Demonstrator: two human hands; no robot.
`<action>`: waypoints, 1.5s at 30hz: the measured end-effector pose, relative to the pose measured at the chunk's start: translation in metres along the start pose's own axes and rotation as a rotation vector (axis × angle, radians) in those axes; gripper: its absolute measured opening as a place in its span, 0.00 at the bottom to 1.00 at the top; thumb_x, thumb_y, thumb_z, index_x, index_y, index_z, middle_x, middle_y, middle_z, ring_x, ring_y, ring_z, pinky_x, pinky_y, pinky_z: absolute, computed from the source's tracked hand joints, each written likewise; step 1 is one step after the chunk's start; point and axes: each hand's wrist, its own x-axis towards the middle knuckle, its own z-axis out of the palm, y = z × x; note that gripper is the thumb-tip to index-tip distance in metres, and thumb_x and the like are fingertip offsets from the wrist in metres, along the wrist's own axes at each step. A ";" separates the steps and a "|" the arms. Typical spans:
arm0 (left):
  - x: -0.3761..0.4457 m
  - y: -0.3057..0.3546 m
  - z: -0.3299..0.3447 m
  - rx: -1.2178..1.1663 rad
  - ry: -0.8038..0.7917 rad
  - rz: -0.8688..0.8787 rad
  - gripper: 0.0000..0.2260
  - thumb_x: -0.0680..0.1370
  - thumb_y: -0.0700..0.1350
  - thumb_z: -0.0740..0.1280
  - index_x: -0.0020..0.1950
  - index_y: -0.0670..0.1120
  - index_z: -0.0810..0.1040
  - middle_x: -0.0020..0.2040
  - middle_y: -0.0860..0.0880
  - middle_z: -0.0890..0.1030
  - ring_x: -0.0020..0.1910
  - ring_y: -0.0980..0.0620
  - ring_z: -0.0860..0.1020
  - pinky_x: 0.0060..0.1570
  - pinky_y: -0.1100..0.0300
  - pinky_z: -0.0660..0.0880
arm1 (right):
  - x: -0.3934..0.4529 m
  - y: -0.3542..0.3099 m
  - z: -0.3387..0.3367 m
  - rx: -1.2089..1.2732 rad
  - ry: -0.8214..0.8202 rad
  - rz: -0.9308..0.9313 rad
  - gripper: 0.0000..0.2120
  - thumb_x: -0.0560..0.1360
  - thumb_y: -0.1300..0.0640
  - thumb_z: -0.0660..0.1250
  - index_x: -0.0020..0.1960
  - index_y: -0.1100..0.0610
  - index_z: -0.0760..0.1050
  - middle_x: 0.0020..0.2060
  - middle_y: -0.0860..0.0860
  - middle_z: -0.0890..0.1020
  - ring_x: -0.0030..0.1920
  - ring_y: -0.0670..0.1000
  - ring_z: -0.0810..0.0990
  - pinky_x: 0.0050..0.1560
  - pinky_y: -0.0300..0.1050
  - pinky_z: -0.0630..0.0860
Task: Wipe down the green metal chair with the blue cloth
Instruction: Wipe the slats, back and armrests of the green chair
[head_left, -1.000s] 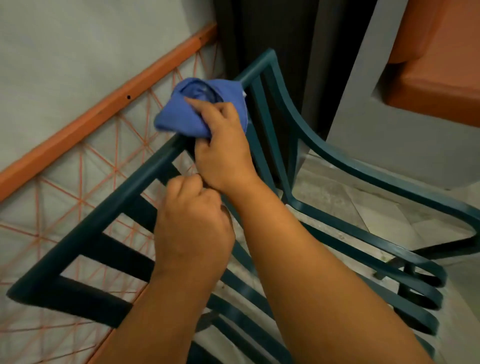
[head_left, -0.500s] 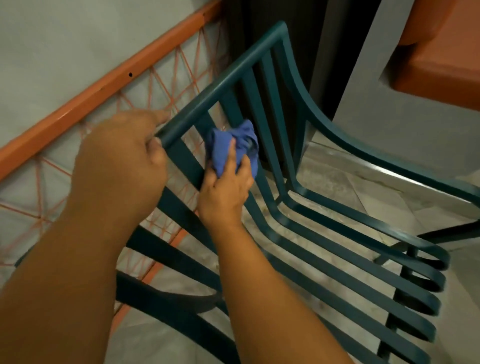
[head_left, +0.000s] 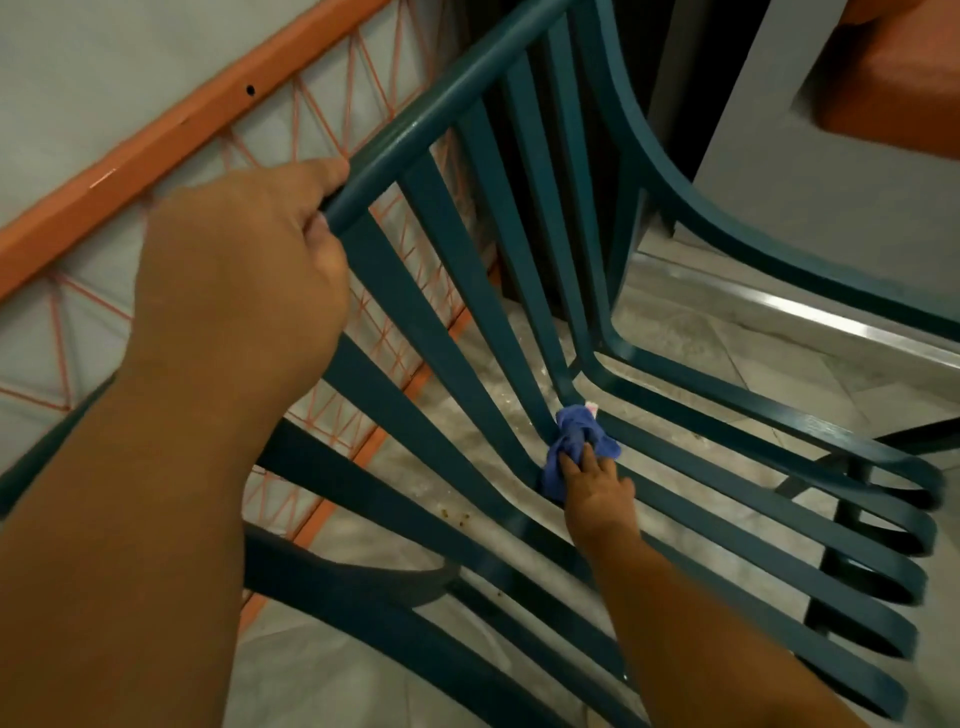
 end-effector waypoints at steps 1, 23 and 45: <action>0.000 0.000 -0.001 0.000 -0.002 -0.004 0.18 0.80 0.43 0.58 0.69 0.51 0.73 0.54 0.42 0.81 0.45 0.48 0.74 0.50 0.58 0.69 | -0.007 0.002 -0.001 -0.032 -0.007 0.034 0.32 0.77 0.58 0.64 0.77 0.50 0.55 0.76 0.56 0.57 0.73 0.59 0.60 0.70 0.55 0.63; -0.026 -0.120 -0.004 0.070 -0.093 -0.048 0.22 0.78 0.61 0.52 0.71 0.58 0.66 0.62 0.52 0.79 0.65 0.54 0.73 0.67 0.46 0.67 | -0.167 -0.219 -0.203 1.058 0.385 -0.592 0.32 0.75 0.63 0.62 0.76 0.52 0.57 0.62 0.55 0.61 0.60 0.61 0.67 0.62 0.56 0.71; -0.094 -0.079 0.015 0.047 -0.011 0.022 0.25 0.77 0.51 0.50 0.74 0.50 0.56 0.77 0.53 0.55 0.74 0.45 0.59 0.71 0.43 0.60 | -0.210 -0.179 -0.050 0.755 0.426 -0.645 0.28 0.74 0.62 0.64 0.73 0.58 0.63 0.58 0.61 0.71 0.54 0.59 0.69 0.55 0.57 0.70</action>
